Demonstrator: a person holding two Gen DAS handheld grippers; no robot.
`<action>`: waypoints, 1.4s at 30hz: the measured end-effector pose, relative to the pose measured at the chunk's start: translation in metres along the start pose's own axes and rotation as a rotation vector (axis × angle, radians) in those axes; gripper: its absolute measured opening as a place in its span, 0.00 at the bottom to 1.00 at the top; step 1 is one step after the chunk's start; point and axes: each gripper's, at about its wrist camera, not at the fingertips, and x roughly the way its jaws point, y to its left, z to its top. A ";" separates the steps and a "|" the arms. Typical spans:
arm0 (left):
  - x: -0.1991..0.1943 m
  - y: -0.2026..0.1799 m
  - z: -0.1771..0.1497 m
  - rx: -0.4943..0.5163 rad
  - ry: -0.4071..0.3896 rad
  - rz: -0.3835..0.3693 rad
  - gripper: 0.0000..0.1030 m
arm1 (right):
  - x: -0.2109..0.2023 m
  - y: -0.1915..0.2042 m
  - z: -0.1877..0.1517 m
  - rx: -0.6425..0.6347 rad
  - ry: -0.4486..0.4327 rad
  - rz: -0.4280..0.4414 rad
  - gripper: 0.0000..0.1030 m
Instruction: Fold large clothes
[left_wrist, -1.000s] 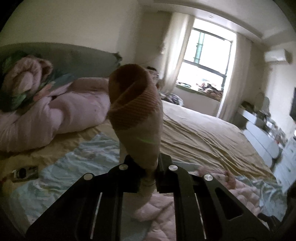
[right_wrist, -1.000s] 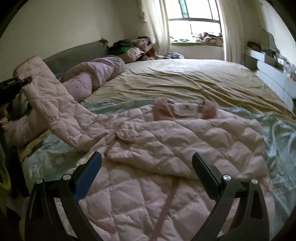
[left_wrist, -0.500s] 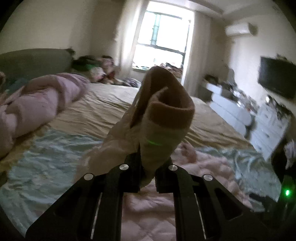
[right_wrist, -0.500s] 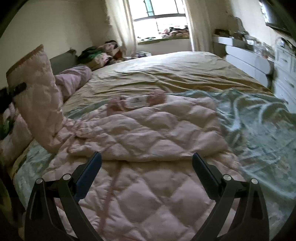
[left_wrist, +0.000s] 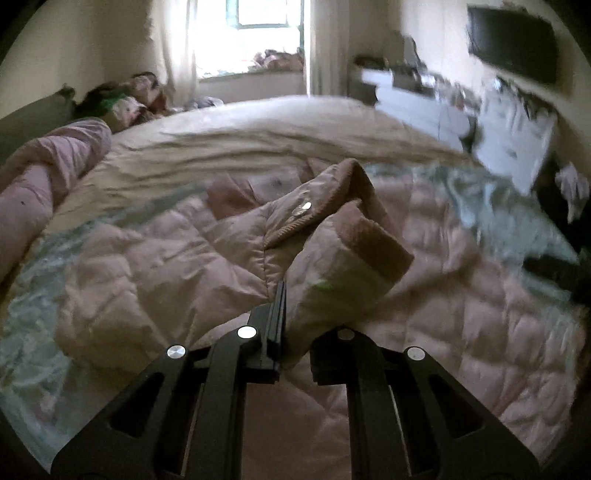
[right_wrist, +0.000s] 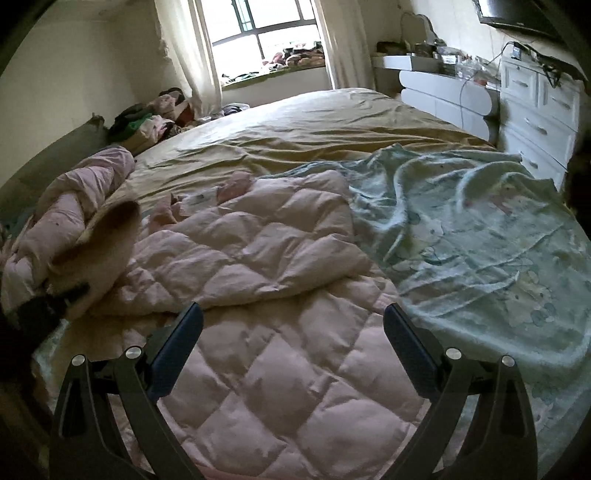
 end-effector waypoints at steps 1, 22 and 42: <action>0.003 -0.002 -0.006 0.014 0.010 0.004 0.06 | 0.001 -0.001 0.000 0.001 0.003 0.002 0.94; -0.036 -0.019 -0.057 0.209 0.041 0.004 0.89 | 0.071 0.107 0.027 0.006 0.199 0.313 0.94; -0.100 0.156 -0.048 -0.257 -0.024 0.169 0.91 | 0.099 0.129 0.034 0.102 0.214 0.405 0.07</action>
